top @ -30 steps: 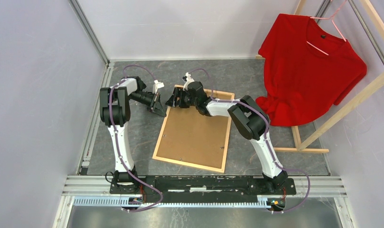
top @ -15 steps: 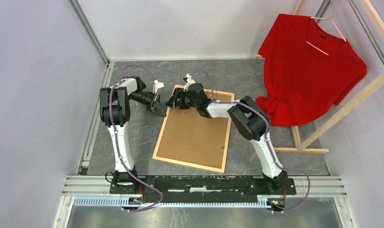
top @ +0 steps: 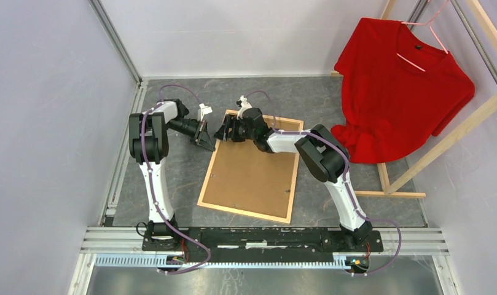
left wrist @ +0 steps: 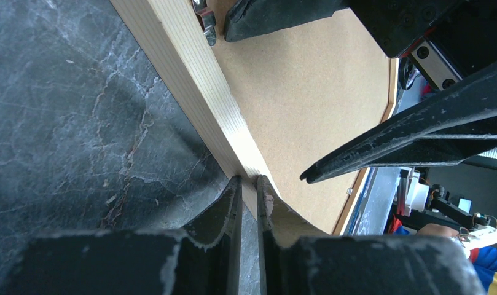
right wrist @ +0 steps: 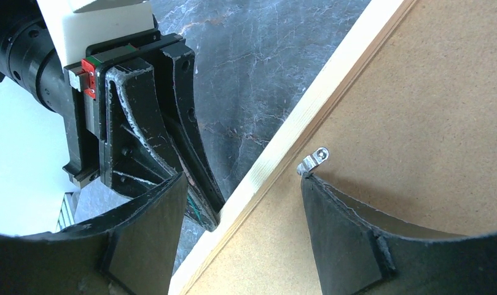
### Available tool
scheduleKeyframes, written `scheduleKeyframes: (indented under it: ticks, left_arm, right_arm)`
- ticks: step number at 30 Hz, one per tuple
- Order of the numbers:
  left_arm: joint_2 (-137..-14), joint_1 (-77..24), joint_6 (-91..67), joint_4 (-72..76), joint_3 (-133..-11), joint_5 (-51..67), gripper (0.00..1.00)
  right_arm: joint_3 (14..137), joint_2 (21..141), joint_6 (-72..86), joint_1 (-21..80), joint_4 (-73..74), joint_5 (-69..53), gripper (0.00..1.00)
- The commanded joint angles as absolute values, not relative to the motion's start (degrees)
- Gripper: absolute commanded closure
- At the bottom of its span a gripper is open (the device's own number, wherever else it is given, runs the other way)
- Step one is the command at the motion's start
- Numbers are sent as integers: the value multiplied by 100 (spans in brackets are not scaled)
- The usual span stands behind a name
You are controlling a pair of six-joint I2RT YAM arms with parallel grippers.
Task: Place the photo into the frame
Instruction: Install the photo frame at the center of the board.
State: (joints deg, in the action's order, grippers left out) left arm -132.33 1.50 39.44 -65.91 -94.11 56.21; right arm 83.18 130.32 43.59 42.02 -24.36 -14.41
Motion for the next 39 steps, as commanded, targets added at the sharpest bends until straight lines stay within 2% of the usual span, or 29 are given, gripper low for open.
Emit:
scheduleKeyframes:
  ticks: [1,34,39]
  left_arm:
    - [-13309,66,4254,-6603,-9254,5352,82]
    - [-13346,-113,4245,-6607,-9275,5359,82]
    - [-13343,-114,4262,-6604,-9243,5328,82]
  right_arm:
    - [8573,13240,4275,4255,-2039,-1327,25]
    - [8668,13640,4667,4280,-2325,-721,25]
    - [8371,13203,4547,4265,-2687,-825,24]
